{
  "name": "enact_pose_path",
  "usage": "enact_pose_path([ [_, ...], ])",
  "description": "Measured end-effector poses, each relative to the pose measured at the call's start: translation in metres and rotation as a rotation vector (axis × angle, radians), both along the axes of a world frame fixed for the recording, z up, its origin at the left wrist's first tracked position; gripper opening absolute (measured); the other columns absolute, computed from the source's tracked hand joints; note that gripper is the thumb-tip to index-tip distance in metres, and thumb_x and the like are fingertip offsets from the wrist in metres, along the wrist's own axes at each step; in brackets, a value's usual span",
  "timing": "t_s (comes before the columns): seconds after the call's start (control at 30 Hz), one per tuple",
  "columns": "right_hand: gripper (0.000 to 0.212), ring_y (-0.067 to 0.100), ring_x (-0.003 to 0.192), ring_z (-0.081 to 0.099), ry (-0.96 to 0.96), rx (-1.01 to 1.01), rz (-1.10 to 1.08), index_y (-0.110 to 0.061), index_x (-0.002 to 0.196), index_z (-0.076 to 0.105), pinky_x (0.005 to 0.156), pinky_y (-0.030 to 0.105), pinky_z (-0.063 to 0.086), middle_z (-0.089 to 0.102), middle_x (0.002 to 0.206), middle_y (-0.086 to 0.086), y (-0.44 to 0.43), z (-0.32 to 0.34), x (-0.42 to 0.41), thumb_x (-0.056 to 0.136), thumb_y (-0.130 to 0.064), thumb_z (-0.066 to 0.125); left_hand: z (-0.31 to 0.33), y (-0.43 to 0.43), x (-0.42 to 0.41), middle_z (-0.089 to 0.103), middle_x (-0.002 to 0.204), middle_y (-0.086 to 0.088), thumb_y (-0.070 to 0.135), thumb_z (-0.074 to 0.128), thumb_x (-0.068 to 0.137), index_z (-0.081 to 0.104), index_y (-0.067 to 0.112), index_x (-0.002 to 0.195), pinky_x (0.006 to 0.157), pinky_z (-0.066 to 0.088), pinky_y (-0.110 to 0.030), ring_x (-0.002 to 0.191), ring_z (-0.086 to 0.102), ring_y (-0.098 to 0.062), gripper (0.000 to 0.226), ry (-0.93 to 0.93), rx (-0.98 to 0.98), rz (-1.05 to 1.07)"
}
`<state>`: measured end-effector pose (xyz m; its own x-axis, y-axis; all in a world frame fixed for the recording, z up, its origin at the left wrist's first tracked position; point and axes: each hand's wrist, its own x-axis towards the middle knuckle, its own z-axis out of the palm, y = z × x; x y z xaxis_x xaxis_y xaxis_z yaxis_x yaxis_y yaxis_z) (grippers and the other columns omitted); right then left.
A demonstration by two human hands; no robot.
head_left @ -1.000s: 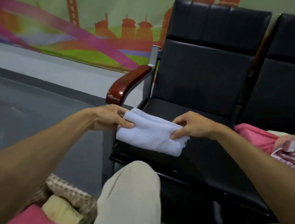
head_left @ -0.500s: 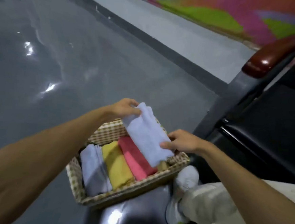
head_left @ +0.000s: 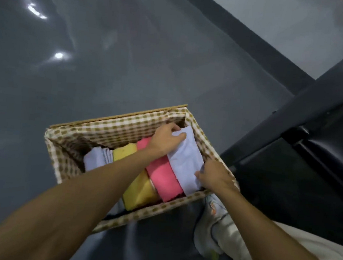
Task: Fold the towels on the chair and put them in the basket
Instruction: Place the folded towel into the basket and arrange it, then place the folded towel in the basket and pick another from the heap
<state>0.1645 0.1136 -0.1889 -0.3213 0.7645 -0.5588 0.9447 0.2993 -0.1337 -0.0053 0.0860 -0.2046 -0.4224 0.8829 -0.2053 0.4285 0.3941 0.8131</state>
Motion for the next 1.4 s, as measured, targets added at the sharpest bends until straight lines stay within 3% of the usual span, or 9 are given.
enact_pose_path([
  [0.1, 0.029, 0.029, 0.112, 0.058, -0.105, 0.053, 0.141, -0.008, 0.119, 0.06, 0.088, 0.036, 0.047, 0.061, 0.122, 0.013, 0.002, -0.007, -0.009, 0.098, -0.024, 0.049, -0.007, -0.013, 0.0, 0.062, 0.123, -0.015, 0.014, 0.054, 0.086, 0.061, 0.001, 0.123, 0.09, 0.033, -0.023, 0.116, 0.052, -0.028, 0.039, 0.127, -0.019, -0.11],
  [0.2, 0.031, 0.025, 0.117, 0.058, -0.238, 0.132, 0.251, -0.015, 0.127, 0.057, 0.088, 0.034, 0.046, 0.06, 0.127, 0.005, 0.001, 0.003, -0.012, 0.098, -0.02, 0.051, -0.01, -0.023, -0.006, 0.059, 0.126, -0.017, 0.012, 0.054, 0.087, 0.06, 0.0, 0.124, 0.096, 0.035, -0.029, 0.119, 0.05, -0.031, 0.039, 0.24, -0.016, -0.122],
  [0.33, 0.039, 0.026, 0.112, 0.06, -0.168, 0.204, 0.413, -0.016, 0.125, 0.053, 0.084, 0.037, 0.048, 0.06, 0.122, 0.005, 0.0, 0.036, 0.0, 0.087, -0.022, 0.062, 0.012, -0.024, -0.005, 0.063, 0.123, -0.007, 0.009, 0.061, 0.087, 0.066, 0.01, 0.12, 0.093, 0.042, -0.028, 0.113, 0.057, -0.022, 0.033, 0.269, 0.023, -0.198],
  [0.5, 0.032, 0.031, 0.112, 0.058, -0.016, 0.262, 0.464, -0.019, 0.122, 0.058, 0.087, 0.037, 0.048, 0.06, 0.122, 0.011, 0.007, 0.093, 0.033, 0.092, -0.02, 0.048, 0.079, -0.009, 0.01, 0.072, 0.103, -0.004, 0.003, 0.06, 0.085, 0.072, 0.01, 0.107, 0.087, 0.048, -0.025, 0.095, 0.066, -0.016, 0.026, 0.298, 0.08, -0.378],
  [0.63, 0.034, 0.03, 0.114, 0.057, 0.049, 0.386, 0.427, -0.022, 0.126, 0.055, 0.089, 0.038, 0.047, 0.061, 0.123, 0.01, 0.015, 0.155, 0.095, 0.093, -0.02, 0.047, 0.142, 0.016, 0.057, 0.073, 0.1, -0.002, 0.01, 0.061, 0.088, 0.073, 0.015, 0.105, 0.077, 0.04, -0.012, 0.092, 0.065, -0.013, 0.021, 0.355, 0.121, -0.52],
  [0.8, 0.029, 0.028, 0.109, 0.057, 0.05, 0.5, 0.204, -0.018, 0.122, 0.055, 0.084, 0.039, 0.048, 0.058, 0.118, 0.006, 0.013, 0.225, 0.214, 0.093, -0.018, 0.048, 0.217, 0.051, 0.162, 0.07, 0.095, 0.003, 0.015, 0.061, 0.091, 0.072, 0.019, 0.104, 0.076, 0.04, -0.012, 0.088, 0.062, -0.007, 0.017, 0.353, 0.246, -0.727],
  [1.0, 0.027, 0.024, 0.107, 0.058, 0.064, 0.581, -0.225, -0.018, 0.116, 0.062, 0.088, 0.037, 0.05, 0.061, 0.118, 0.003, -0.011, 0.264, 0.38, 0.091, -0.02, 0.054, 0.264, 0.078, 0.319, 0.067, 0.103, 0.006, 0.02, 0.061, 0.093, 0.068, 0.023, 0.106, 0.088, 0.045, -0.022, 0.097, 0.06, -0.008, 0.016, 0.341, 0.283, -1.01],
  [1.3, 0.019, 0.034, 0.095, 0.065, 0.062, 0.769, -0.794, -0.012, 0.091, 0.069, 0.079, 0.038, 0.052, 0.071, 0.096, 0.014, -0.047, 0.246, 0.582, 0.082, -0.019, 0.054, 0.26, 0.088, 0.557, 0.063, 0.11, 0.011, 0.024, 0.056, 0.094, 0.066, 0.023, 0.113, 0.09, 0.038, -0.017, 0.106, 0.056, -0.005, 0.022, 0.199, 0.275, -1.294],
  [1.4, 0.019, 0.031, 0.096, 0.063, 0.168, 0.833, -0.997, -0.009, 0.094, 0.068, 0.082, 0.038, 0.05, 0.07, 0.098, 0.013, -0.044, 0.233, 0.631, 0.087, -0.025, 0.061, 0.244, 0.096, 0.623, 0.065, 0.119, 0.004, 0.023, 0.056, 0.094, 0.064, 0.019, 0.119, 0.094, 0.043, -0.023, 0.11, 0.059, -0.012, 0.027, 0.141, 0.25, -1.302],
])
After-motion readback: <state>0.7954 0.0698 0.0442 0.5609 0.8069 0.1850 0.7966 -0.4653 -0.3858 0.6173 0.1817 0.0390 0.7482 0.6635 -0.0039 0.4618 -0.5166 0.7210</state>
